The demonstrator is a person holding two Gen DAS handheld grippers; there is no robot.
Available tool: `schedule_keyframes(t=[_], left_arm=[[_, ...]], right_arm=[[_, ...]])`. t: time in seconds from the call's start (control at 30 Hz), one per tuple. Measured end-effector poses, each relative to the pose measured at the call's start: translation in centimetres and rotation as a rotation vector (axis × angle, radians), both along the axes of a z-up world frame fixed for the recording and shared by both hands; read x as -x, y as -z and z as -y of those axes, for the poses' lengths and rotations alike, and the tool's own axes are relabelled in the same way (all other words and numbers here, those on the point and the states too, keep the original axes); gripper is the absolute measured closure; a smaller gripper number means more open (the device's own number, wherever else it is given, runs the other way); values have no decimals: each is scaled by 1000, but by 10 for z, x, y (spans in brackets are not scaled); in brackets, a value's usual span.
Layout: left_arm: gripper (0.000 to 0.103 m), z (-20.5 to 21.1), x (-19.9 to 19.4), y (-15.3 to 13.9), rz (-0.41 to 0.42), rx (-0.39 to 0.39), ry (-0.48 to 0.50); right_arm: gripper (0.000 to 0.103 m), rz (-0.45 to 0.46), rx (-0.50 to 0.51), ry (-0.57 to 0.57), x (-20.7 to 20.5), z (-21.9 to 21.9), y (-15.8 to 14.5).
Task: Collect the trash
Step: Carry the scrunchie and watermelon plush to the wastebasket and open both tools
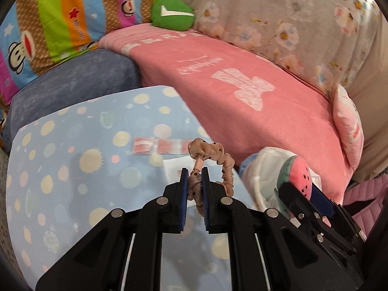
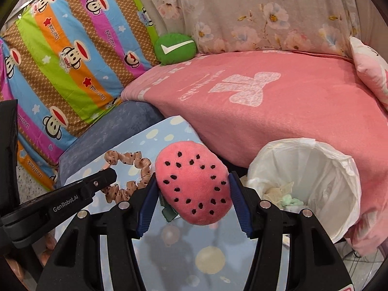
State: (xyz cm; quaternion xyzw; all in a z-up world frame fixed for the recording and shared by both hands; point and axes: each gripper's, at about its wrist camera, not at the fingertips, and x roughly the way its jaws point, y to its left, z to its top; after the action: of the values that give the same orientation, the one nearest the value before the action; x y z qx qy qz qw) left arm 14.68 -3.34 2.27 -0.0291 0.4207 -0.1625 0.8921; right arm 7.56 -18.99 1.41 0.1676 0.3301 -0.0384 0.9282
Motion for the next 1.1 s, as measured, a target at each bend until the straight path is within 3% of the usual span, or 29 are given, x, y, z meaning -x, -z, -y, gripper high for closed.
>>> schedule_keyframes(t=[0.53, 0.9, 1.1], left_arm=[[93, 117, 33, -5, 5, -3, 213], [91, 174, 41, 2, -16, -19, 309], [85, 192, 40, 6, -12, -19, 338]], right_arm=[[48, 26, 0, 204, 57, 109, -4], [48, 9, -9, 293, 77, 155, 6], [48, -1, -11, 317, 79, 169, 10]])
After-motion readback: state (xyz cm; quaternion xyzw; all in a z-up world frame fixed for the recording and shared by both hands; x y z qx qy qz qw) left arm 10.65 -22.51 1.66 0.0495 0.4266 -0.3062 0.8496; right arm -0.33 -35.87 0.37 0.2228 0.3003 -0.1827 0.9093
